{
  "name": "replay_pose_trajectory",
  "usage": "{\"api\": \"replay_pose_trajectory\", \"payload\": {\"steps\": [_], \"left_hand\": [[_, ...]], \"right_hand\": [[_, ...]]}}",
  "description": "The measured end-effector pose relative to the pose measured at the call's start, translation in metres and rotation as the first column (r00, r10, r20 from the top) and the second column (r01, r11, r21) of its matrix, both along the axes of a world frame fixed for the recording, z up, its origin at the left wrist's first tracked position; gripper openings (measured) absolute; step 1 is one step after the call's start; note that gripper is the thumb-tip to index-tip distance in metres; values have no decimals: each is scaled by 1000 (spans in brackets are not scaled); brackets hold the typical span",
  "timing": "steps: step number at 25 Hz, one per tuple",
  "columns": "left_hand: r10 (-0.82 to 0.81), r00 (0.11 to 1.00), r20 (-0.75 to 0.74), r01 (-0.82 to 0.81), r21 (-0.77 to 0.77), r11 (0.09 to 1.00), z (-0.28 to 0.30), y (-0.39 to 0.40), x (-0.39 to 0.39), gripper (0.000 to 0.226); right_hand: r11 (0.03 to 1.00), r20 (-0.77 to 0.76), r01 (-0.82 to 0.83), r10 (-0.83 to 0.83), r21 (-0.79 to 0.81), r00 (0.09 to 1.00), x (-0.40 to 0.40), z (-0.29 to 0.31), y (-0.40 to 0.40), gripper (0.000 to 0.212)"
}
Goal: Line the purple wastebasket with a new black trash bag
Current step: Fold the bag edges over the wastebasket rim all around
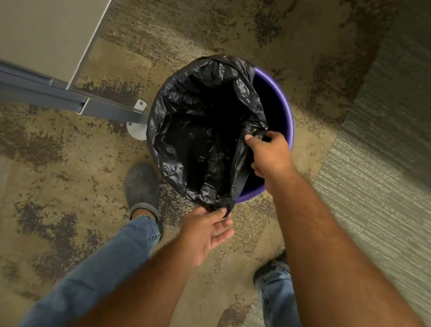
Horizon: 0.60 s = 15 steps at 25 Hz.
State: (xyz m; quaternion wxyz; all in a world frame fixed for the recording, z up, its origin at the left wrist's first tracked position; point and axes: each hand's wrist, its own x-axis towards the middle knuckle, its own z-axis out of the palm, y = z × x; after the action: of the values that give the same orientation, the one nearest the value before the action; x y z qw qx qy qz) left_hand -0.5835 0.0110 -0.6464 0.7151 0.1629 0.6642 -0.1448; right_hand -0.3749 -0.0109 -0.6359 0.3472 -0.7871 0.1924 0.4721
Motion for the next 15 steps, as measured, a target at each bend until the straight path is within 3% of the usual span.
{"api": "replay_pose_trajectory", "payload": {"steps": [2,4,7,10,11,12,14,15], "left_hand": [[-48,999,-21,48,-4,999,-1,-6,8,19],[-86,995,-43,86,-9,996,-4,-11,17,16],[-158,985,-73,158,-1,987,-10,-16,29,19],[-393,915,-85,394,-10,919,-3,-15,35,35],[-528,847,-67,528,-18,849,5,-10,35,44],[-689,724,-33,688,-30,725,14,-2,33,55],[-945,325,45,946,-14,324,32,19,34,64],[-995,95,24,993,74,96,43,32,40,59]], "right_hand": [[994,-147,63,-50,87,988,6,4,-7,8],[981,-168,100,-71,169,983,10,10,-20,20],[959,56,142,-160,246,985,10,12,-41,17],[955,250,198,-251,220,935,6,12,-56,23],[943,264,227,-290,244,920,6,8,-60,22],[922,250,263,-336,285,908,6,7,-62,20],[887,190,297,-379,354,906,5,7,-65,16],[881,171,294,-376,370,911,4,6,-66,17]]}}
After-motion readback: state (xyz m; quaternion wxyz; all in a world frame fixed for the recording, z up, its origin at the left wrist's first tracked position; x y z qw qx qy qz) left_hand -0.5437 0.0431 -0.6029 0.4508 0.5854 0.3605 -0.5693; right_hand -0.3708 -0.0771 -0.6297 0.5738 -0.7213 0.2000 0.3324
